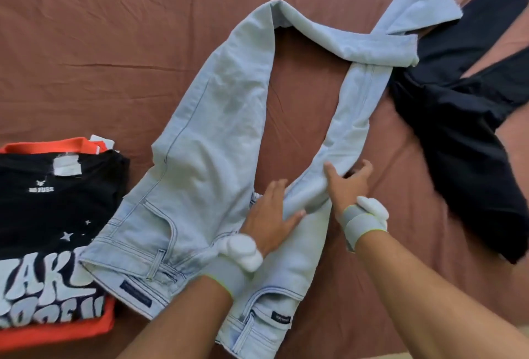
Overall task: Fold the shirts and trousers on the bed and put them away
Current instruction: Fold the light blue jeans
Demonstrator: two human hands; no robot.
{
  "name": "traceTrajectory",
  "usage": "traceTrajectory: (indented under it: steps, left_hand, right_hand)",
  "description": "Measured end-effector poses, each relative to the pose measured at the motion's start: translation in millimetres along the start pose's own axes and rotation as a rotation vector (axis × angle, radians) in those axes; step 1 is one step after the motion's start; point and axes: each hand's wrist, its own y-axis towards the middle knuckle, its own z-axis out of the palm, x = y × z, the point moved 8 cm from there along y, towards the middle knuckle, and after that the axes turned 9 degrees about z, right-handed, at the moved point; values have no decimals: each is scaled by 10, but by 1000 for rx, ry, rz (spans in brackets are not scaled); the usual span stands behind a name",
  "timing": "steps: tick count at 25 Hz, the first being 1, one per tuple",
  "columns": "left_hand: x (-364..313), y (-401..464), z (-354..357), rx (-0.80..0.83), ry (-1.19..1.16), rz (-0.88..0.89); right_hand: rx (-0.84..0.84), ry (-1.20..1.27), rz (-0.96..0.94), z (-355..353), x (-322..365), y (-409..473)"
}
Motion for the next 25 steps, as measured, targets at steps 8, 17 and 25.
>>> traceTrajectory:
  steps: [8, 17, 25]
  left_hand:
    - [89, -259, -606, -153, -598, 2]
    - [391, -1046, -778, 218, 488, -73]
    - [-191, 204, -279, 170, 32, -30]
  right_hand:
    - [392, 495, 329, 323, -535, -555]
    - [311, -184, 159, -309, -1345, -1798]
    - [219, -56, 168, -258, -625, -632]
